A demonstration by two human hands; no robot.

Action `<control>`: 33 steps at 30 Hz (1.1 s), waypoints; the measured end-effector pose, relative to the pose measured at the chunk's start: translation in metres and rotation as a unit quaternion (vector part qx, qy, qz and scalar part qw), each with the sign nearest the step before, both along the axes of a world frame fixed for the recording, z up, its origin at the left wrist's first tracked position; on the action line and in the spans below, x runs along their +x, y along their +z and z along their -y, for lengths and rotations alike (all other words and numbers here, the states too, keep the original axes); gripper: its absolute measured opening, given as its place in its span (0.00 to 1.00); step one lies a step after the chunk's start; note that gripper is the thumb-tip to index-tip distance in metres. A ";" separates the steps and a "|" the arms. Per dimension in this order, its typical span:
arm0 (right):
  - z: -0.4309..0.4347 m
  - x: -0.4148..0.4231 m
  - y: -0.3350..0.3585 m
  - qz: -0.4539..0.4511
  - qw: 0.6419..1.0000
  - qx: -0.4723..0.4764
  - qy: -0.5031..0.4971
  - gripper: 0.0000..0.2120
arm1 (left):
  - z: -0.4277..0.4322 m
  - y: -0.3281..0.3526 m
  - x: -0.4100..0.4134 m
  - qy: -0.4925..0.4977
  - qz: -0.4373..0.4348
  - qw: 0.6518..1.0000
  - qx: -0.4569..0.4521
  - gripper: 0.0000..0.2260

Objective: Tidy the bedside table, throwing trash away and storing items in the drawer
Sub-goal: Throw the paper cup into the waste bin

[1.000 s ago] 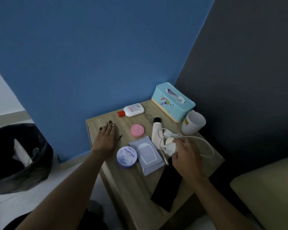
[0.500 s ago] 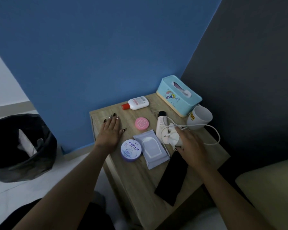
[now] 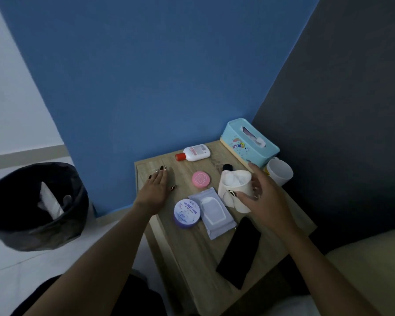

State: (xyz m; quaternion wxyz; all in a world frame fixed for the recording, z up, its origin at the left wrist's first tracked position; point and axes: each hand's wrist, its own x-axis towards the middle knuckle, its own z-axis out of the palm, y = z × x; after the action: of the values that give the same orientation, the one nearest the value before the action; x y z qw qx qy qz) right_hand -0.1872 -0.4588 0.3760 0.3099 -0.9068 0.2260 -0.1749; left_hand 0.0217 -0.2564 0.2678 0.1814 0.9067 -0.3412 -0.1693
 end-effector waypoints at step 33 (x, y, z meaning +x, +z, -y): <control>-0.361 0.303 -0.164 -0.013 0.953 0.082 0.290 0.30 | -0.385 -0.090 0.138 0.548 -0.036 0.825 -0.132 0.24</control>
State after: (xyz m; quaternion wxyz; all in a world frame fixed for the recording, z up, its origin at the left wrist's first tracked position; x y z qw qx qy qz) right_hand 0.1162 -0.0977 0.2124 0.4181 -0.9067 -0.0293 -0.0468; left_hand 0.1594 0.1283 0.1783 0.3748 0.9050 0.1993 -0.0282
